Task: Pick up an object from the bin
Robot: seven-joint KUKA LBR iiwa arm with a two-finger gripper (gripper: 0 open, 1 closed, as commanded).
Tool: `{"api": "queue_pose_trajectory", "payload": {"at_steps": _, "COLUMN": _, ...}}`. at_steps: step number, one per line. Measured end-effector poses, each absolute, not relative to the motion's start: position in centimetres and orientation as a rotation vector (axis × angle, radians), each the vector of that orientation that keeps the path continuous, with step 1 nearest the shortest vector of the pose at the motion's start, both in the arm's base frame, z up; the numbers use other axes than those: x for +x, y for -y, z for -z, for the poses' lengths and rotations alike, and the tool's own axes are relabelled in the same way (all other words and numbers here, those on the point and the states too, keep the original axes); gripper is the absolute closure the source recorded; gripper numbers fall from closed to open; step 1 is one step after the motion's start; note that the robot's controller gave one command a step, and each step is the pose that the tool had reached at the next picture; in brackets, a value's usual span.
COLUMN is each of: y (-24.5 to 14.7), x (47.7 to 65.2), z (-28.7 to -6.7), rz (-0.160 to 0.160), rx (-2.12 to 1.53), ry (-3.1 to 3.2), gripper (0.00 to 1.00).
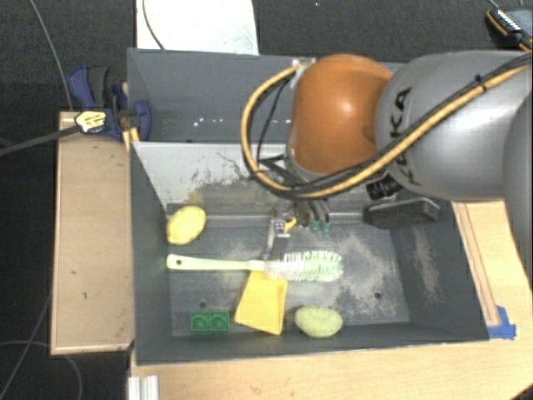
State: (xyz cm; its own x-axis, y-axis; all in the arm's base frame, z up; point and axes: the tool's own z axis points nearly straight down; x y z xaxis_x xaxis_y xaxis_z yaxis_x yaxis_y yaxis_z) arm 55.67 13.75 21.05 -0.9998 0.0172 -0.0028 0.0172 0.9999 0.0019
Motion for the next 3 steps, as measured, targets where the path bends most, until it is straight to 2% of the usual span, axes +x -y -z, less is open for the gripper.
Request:
{"api": "queue_pose_trajectory", "payload": {"at_steps": 2, "y": -13.9, "x": 55.9, "z": -20.9, "rz": -0.003, "rx": 0.031, "ry": -3.137, "gripper": 0.0}}
{"api": "queue_pose_trajectory", "payload": {"at_steps": 3, "y": -13.9, "x": 56.8, "z": -28.9, "rz": -0.007, "rx": -0.007, "ry": -3.126, "gripper": 0.0}}
